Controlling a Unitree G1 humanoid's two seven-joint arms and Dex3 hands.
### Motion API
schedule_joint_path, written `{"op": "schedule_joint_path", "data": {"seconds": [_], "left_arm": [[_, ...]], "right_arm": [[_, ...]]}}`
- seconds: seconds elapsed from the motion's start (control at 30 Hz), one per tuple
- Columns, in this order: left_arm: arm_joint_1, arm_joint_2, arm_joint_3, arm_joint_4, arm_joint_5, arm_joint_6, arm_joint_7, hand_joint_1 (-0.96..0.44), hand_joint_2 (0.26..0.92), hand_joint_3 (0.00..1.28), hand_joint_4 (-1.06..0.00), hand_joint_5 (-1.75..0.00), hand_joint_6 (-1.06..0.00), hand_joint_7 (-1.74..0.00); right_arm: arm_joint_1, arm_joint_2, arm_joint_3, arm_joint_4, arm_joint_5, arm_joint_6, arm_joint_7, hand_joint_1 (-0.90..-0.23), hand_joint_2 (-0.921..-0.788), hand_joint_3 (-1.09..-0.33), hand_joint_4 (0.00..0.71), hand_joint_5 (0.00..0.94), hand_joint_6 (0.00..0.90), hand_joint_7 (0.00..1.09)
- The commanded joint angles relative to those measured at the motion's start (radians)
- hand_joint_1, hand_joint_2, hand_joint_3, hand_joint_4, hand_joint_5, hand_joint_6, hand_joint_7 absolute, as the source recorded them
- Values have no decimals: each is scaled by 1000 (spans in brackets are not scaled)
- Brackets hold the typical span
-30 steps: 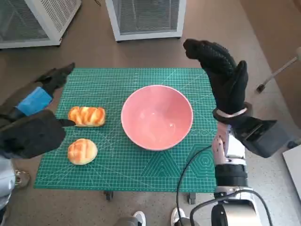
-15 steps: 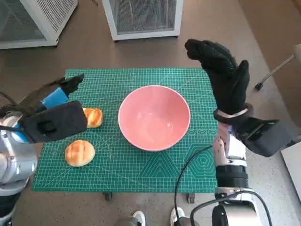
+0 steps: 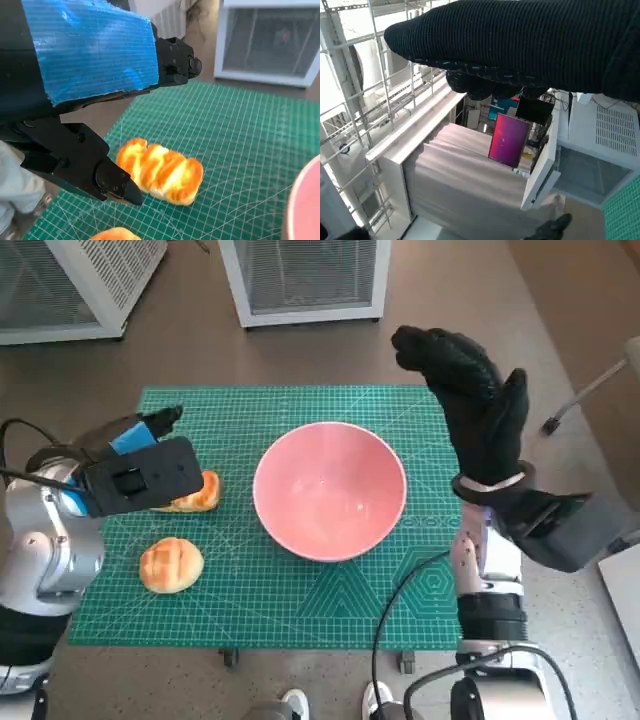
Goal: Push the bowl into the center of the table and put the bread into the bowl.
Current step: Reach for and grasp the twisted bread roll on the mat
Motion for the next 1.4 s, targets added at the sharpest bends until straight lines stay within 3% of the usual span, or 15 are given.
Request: {"op": "schedule_joint_path", "data": {"seconds": [0.03,0.9,1.2,1.4], "left_arm": [[-39,-19,-30,69,29,-23,11,-5,698,5,-72,0,-175,-7],[-163,-142,-142,514,86,-171,88,-22,715,12,-95,-1,-228,-14],[-196,-180,-174,678,101,-260,178,-20,725,16,-129,-13,-279,-29],[-202,-206,-182,764,107,-308,268,7,743,23,-227,-27,-357,-43]], "right_arm": [[29,-6,0,-8,7,20,-4,-647,-921,-697,189,4,121,283],[32,-13,0,-11,4,19,-2,-643,-921,-696,193,3,100,323],[39,-18,3,-29,4,22,-4,-642,-921,-696,193,3,95,332],[48,-22,4,-47,10,31,-2,-642,-921,-698,193,2,90,339]]}}
